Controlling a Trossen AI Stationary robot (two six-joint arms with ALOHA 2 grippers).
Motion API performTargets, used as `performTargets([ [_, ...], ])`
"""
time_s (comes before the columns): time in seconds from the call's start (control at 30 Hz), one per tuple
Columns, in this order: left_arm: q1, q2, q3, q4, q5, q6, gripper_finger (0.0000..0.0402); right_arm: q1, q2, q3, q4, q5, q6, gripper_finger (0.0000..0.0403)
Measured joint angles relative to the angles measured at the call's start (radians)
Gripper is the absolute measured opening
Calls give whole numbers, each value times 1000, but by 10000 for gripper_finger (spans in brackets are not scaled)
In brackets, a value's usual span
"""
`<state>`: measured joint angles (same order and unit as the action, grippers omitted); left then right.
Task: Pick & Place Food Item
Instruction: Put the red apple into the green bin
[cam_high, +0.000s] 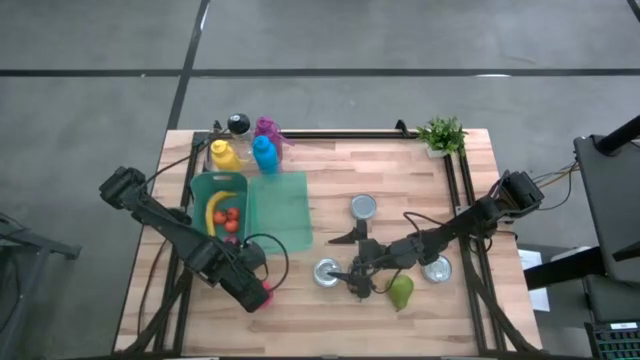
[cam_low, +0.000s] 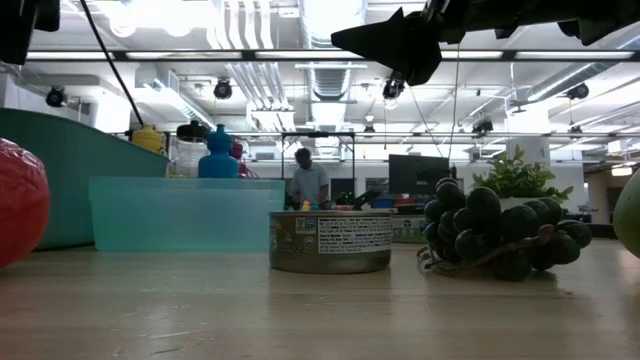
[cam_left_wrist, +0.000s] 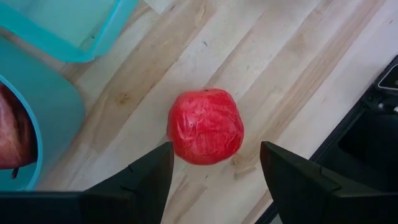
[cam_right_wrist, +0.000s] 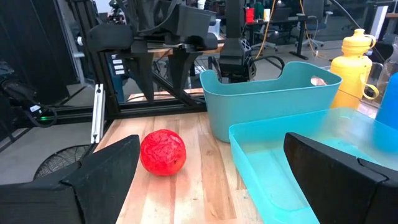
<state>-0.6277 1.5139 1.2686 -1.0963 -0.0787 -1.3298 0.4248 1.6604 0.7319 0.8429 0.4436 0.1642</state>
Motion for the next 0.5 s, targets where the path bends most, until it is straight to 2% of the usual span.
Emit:
performTargets([
  [0.37, 1, 0, 0, 0, -8, 172, 243, 0, 0, 0, 0, 0, 0, 396],
  [0.5, 1, 0, 0, 0, -13, 299, 243, 0, 0, 0, 0, 0, 0, 396],
])
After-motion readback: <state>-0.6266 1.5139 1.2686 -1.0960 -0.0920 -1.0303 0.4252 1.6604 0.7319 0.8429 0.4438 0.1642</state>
